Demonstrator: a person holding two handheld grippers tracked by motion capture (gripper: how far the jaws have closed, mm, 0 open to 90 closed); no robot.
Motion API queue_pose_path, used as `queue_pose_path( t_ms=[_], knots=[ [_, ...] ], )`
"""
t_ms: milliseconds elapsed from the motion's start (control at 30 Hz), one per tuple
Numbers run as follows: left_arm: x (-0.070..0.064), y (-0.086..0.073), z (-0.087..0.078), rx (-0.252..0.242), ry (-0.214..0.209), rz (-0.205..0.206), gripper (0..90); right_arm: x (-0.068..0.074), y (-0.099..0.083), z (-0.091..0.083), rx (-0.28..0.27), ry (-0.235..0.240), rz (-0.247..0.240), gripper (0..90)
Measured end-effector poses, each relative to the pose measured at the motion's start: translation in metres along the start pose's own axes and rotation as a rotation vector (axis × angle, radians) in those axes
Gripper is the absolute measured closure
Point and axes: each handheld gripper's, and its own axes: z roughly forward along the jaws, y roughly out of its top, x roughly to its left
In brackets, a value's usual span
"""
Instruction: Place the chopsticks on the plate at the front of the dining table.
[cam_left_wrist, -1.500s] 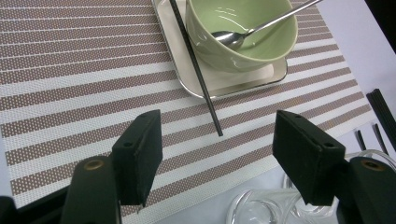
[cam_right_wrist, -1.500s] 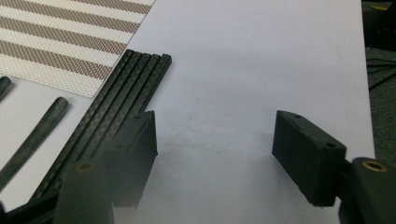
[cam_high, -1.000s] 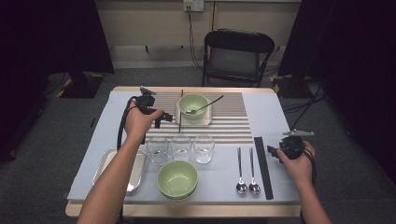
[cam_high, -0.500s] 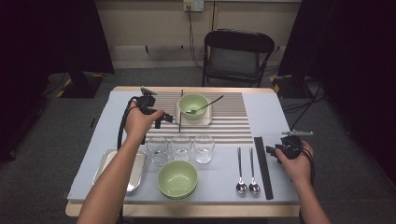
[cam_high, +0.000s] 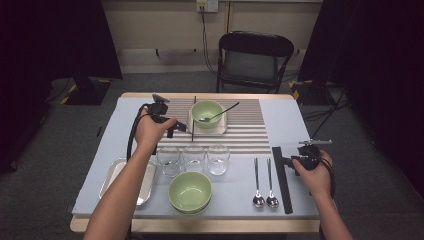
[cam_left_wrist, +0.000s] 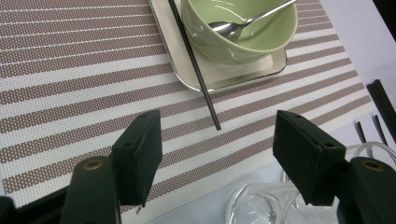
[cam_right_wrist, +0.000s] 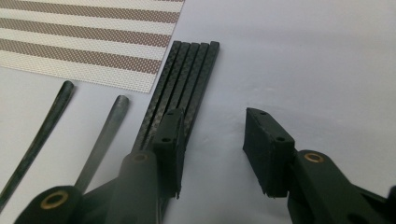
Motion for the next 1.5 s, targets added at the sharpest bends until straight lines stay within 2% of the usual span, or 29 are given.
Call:
queue_pose_path(
  t_ms=[567, 1000, 1067, 1200, 1300, 1333, 1500],
  knots=[
    [-0.0022, 0.0006, -0.0003, 0.001, -0.004, 0.005, 33.2, 0.0046, 0.0009, 0.0016, 0.0, 0.008, -0.012, 62.2],
    [-0.0073, 0.0025, 0.0001, -0.002, -0.008, 0.009, 33.5, 0.0066, 0.0019, 0.0017, 0.001, 0.009, -0.024, 68.7],
    [-0.0073, 0.0024, 0.0001, 0.0, -0.005, 0.011, 33.5, 0.006, 0.0024, 0.0011, -0.001, -0.006, -0.043, 70.6],
    [-0.0069, 0.0023, 0.0, 0.0, -0.003, 0.011, 33.5, 0.0038, 0.0012, 0.0009, -0.002, 0.0, -0.018, 69.8],
    [-0.007, 0.0024, 0.0001, 0.001, -0.005, 0.011, 33.6, 0.0041, 0.0013, 0.0009, -0.003, 0.0, -0.019, 69.5],
    [-0.0071, 0.0023, 0.0004, 0.002, -0.004, 0.012, 33.5, 0.0054, 0.0014, 0.0013, -0.002, 0.009, -0.009, 66.9],
    [-0.008, 0.0022, 0.0012, 0.01, -0.009, 0.018, 33.5, 0.0071, 0.0017, 0.0017, 0.002, 0.011, -0.022, 67.6]
  ],
)
